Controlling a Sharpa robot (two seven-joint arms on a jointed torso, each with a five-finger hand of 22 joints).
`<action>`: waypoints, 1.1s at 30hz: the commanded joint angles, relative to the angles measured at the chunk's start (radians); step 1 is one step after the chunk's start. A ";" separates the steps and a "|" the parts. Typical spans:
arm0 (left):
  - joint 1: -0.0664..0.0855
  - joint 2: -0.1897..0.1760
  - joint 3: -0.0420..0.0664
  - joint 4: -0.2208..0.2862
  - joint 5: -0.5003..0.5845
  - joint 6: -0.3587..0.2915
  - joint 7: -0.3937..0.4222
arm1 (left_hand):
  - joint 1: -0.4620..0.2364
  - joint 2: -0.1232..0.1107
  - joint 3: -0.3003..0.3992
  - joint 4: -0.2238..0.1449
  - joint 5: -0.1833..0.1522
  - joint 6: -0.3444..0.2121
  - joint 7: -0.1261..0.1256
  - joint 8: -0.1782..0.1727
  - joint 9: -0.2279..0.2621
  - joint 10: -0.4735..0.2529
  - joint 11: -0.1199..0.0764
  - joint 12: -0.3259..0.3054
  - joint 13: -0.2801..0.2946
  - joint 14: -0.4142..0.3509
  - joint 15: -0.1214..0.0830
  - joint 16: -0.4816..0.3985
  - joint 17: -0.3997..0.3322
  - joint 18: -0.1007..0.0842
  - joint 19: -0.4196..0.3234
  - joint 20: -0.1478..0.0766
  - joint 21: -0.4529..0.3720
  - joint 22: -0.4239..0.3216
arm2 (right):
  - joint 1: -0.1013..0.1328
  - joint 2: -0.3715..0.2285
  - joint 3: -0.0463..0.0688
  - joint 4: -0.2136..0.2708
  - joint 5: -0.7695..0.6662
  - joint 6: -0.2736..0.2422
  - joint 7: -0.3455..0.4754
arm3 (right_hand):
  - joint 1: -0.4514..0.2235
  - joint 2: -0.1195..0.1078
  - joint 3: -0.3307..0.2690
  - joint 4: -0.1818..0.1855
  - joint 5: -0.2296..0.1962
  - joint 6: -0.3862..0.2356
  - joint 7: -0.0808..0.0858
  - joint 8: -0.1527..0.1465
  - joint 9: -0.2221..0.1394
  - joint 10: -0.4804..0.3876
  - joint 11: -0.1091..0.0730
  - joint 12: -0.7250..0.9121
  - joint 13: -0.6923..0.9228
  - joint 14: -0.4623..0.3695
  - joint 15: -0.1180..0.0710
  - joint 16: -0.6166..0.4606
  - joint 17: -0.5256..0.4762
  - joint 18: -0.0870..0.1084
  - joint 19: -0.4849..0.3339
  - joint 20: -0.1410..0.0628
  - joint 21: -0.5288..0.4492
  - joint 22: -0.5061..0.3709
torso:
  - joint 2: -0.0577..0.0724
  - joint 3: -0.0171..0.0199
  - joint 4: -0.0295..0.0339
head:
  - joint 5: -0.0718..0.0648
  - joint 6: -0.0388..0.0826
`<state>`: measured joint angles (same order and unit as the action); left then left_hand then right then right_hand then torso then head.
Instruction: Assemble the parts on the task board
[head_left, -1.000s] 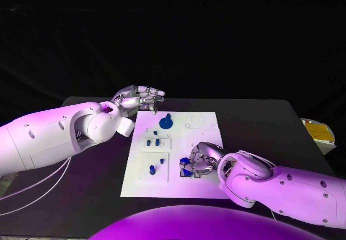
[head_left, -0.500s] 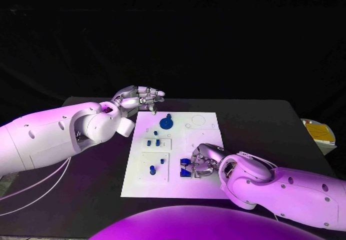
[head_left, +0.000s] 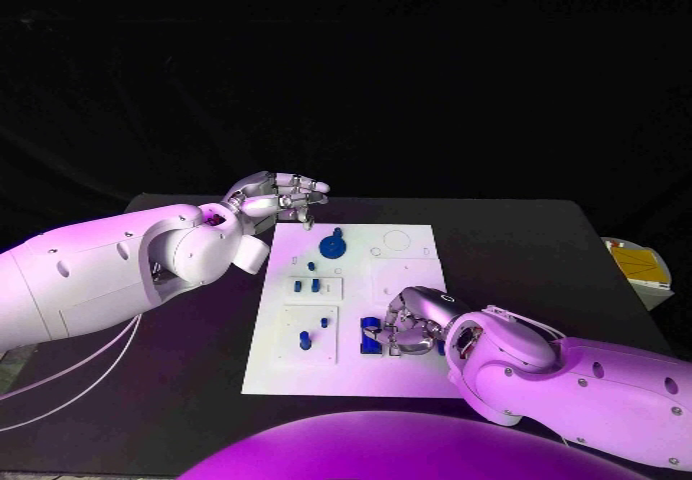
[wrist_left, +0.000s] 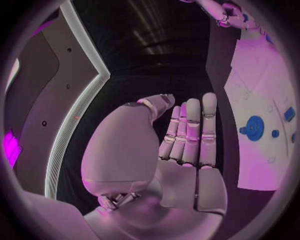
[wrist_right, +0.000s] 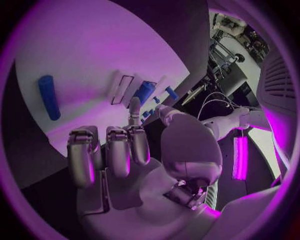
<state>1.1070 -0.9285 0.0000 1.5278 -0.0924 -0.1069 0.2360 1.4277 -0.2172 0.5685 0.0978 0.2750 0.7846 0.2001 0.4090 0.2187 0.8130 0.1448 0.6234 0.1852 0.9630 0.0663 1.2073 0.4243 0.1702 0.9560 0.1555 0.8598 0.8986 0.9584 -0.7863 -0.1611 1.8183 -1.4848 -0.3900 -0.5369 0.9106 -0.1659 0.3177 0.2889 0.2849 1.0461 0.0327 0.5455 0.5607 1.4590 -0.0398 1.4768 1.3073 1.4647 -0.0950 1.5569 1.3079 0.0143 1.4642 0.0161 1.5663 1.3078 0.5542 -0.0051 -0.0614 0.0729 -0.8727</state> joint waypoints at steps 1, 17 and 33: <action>0.001 0.001 0.001 0.001 -0.003 0.015 0.003 | -0.005 -0.002 0.005 0.001 0.003 -0.006 0.009 0.003 -0.002 -0.005 -0.001 0.006 -0.002 -0.006 0.002 0.004 0.002 0.015 -0.001 0.003 -0.005 -0.002 | 0.002 -0.010 0.002 0.010 -0.039 -0.043 0.029 | 0.025 -0.001 -0.005 -0.004 0.008 -0.005 -0.005 0.006 0.003 0.073 -0.003 -0.002 0.197 0.098 -0.006 0.003 0.221 -0.013 0.105 -0.007 -0.002 0.261 | 0.000 -0.0006 -0.0003 | -0.001 0.000; 0.000 0.000 0.001 0.003 -0.003 0.011 0.007 | -0.006 -0.002 0.005 0.002 0.003 -0.007 0.010 0.004 -0.002 -0.006 0.000 0.006 -0.002 -0.007 0.002 0.003 0.002 0.014 -0.002 0.003 -0.006 -0.002 | 0.015 -0.111 0.002 0.007 0.066 -0.185 0.247 | 0.313 -0.006 0.084 -0.093 -0.087 -0.102 0.042 -0.072 -0.026 0.039 0.037 -0.065 0.161 0.092 0.026 -0.007 0.192 0.000 0.084 0.017 -0.069 0.243 | 0.000 -0.0006 -0.0009 | 0.002 0.000; 0.000 -0.001 0.000 0.006 -0.003 0.012 0.009 | -0.006 -0.002 0.005 0.002 0.003 -0.007 0.010 0.004 -0.002 -0.006 0.000 0.007 -0.002 -0.008 0.002 0.003 0.002 0.014 -0.002 0.003 -0.006 -0.002 | -0.001 -0.237 -0.004 0.026 0.012 -0.040 0.077 | 0.238 -0.040 0.024 -0.006 -0.086 -0.073 0.043 -0.087 -0.029 0.039 0.040 -0.067 0.160 0.094 0.031 -0.004 0.204 -0.002 0.089 0.027 -0.053 0.247 | -0.002 0.0014 -0.0096 | -0.012 0.000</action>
<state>1.1069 -0.9315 -0.0002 1.5309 -0.0937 -0.1070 0.2356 1.4277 -0.2172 0.5685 0.0978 0.2750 0.7847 0.2001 0.4090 0.2177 0.8131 0.1448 0.6233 0.1840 0.9630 0.0663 1.2073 0.4249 0.1702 0.9560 0.1555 0.8598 0.8978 0.9608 -1.0220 -0.1649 1.8429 -1.4412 -0.4915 -0.3935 1.1575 -0.2083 0.3418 0.2751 0.1956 0.9669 0.0764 0.4620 0.5330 1.4643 -0.0056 1.4110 1.3079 1.4646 -0.0696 1.5568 1.3076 0.0143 1.4660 0.0327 1.5082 1.3074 0.5521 -0.0049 -0.0677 0.0609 -0.8727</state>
